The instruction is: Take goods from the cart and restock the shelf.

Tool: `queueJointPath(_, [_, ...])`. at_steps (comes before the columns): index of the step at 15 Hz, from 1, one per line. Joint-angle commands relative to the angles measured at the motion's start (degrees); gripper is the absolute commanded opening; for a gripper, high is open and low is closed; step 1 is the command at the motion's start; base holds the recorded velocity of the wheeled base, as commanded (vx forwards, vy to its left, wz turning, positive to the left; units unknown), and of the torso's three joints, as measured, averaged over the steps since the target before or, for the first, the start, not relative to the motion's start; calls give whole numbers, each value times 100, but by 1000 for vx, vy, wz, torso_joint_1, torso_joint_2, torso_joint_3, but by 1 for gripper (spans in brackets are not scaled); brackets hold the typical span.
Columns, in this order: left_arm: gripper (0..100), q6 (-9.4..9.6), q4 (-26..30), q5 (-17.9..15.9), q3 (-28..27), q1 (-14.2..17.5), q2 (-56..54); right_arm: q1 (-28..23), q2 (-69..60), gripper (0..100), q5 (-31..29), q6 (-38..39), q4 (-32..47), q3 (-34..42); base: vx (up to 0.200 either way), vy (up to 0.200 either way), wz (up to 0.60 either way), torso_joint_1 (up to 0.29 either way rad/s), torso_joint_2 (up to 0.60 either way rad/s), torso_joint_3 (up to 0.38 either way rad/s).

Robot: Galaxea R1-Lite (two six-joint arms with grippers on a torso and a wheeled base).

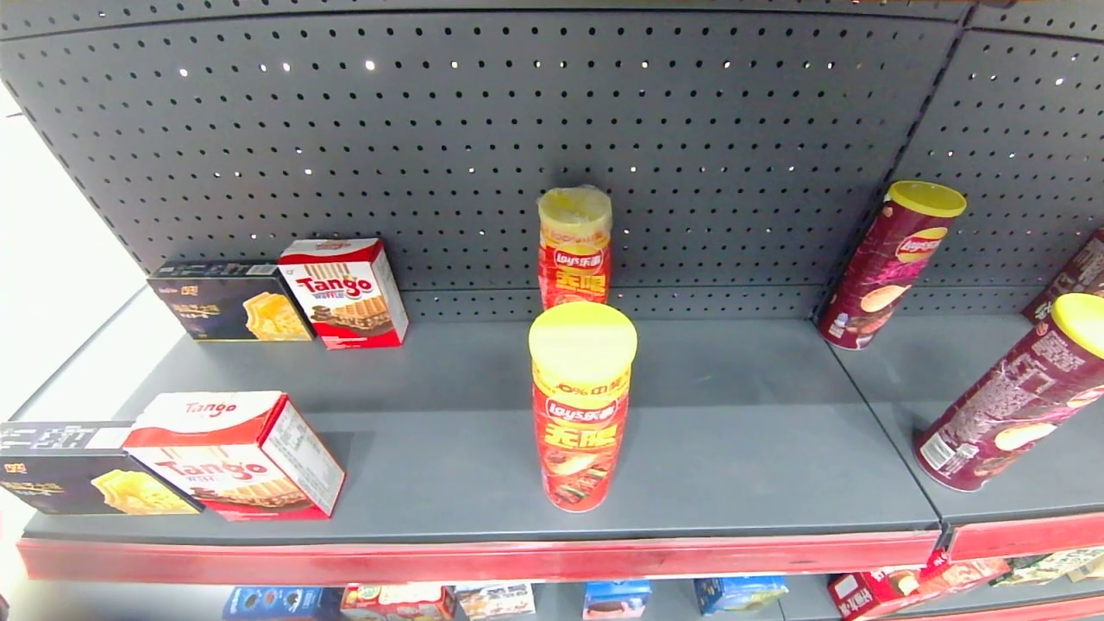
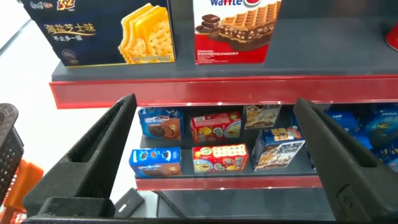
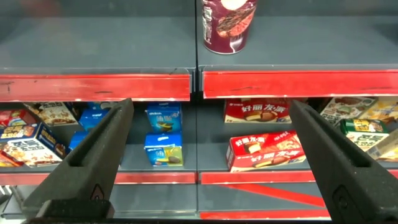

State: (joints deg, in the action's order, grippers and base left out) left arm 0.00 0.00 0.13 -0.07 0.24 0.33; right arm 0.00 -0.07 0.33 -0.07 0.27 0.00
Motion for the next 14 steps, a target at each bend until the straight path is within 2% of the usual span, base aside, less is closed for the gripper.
queueJointPath(1, [100, 0, 0, 4, -1, 2, 11, 0, 7, 100, 2, -1, 0, 0, 0, 0, 0, 0, 0, 0])
queueJointPath(14, [100, 0, -26, 13, -1, 2, 2, 0, 7, 100, 2, -1, 0, 0, 0, 0, 0, 0, 0, 0])
